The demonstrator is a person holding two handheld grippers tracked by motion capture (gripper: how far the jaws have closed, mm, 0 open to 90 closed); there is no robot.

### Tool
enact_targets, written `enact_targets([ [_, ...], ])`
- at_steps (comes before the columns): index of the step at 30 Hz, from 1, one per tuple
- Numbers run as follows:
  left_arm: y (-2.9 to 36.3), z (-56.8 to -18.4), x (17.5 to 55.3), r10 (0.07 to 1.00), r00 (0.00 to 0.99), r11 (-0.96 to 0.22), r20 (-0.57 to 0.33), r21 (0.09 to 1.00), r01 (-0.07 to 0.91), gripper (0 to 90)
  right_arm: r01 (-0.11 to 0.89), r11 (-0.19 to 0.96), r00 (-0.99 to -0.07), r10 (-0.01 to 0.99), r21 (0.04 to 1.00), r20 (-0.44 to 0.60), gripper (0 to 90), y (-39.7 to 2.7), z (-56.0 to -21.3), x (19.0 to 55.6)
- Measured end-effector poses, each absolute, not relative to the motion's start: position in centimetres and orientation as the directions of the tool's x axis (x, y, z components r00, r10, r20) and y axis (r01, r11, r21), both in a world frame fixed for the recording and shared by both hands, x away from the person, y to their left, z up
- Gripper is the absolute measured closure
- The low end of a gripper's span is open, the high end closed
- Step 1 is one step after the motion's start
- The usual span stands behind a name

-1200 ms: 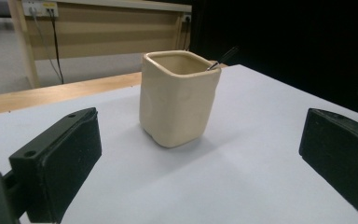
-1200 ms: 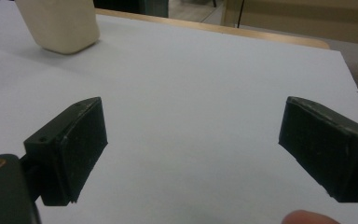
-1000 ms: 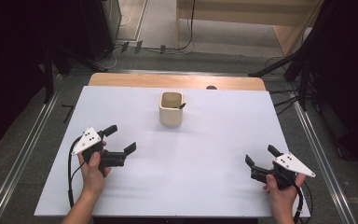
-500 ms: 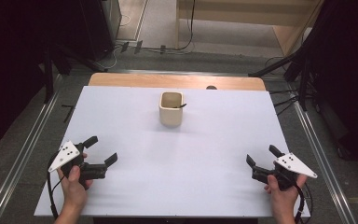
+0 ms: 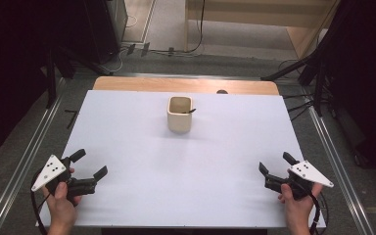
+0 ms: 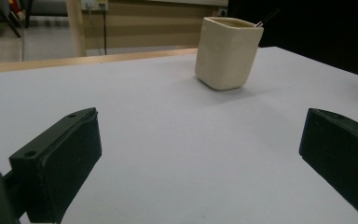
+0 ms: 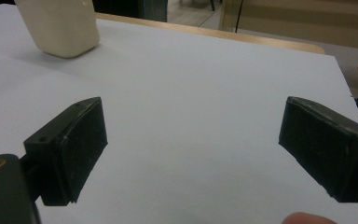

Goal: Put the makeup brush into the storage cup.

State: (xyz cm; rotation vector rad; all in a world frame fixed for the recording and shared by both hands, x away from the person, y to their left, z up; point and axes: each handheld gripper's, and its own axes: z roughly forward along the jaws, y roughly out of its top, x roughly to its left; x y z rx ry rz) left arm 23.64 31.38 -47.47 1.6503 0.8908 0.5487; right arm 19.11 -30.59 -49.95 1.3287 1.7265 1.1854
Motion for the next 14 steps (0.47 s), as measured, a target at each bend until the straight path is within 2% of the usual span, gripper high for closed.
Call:
enact_targets([
  [14,33.7,-47.7,23.8,0.810,0.566,-0.021,-0.154,0.957,0.290,0.0,0.369,0.085,-0.275,0.961,0.926,0.022,8.4,-30.7,-50.1,18.7],
])
